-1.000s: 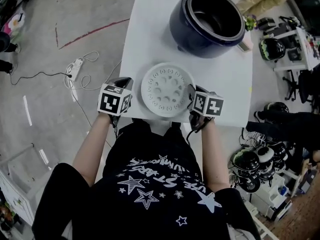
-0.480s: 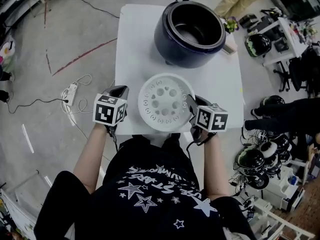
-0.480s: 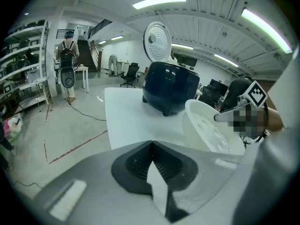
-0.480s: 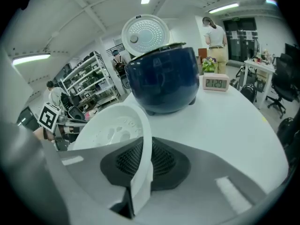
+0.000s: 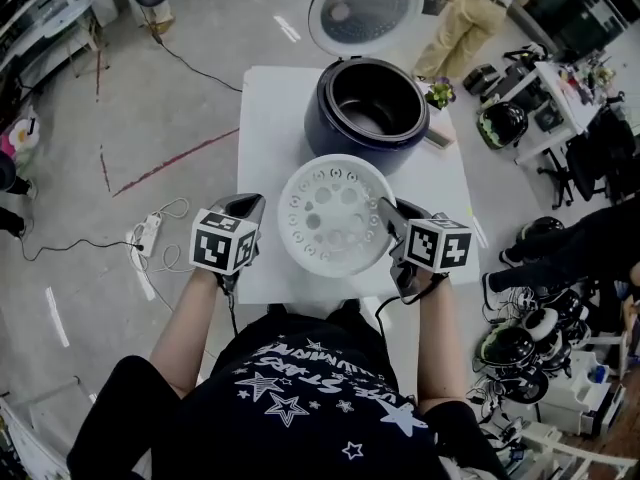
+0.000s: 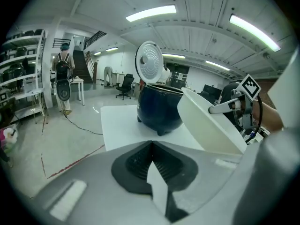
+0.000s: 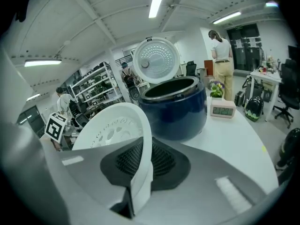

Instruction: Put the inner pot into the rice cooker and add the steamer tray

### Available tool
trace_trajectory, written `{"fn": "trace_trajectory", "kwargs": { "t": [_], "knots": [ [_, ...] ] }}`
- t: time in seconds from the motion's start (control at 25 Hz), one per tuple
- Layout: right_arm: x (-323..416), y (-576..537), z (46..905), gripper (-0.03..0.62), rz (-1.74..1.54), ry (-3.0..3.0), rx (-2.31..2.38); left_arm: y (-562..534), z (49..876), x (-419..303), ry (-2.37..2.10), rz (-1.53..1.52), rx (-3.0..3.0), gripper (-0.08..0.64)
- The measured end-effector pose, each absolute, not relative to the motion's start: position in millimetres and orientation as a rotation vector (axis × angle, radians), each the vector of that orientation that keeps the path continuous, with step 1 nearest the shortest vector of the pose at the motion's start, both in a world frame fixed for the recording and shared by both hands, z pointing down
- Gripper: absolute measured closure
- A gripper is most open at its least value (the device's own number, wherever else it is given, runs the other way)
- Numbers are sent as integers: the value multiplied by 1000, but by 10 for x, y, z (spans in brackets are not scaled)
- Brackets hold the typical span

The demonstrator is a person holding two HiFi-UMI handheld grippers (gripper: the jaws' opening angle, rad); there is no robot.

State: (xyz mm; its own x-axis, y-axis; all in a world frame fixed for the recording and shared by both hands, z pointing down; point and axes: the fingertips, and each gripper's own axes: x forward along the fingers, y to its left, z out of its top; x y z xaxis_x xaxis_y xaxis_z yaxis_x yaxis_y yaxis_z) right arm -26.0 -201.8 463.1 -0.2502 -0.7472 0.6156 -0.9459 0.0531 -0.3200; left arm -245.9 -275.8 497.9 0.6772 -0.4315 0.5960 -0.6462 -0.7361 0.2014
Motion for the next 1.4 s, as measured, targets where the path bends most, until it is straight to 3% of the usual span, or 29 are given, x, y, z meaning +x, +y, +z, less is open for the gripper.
{"fn": "trace_trajectory", "kwargs": {
  "t": [0.8,1.4],
  "knots": [
    [853,-3020,3615,531,752,-2272,1614,-3128,4281,-1704,-1065,640,2552,554],
    [1375,-3842,3645,531,751,-2333,1458,-3475,3877,-1226,-1288,612,2565,554]
  ]
}}
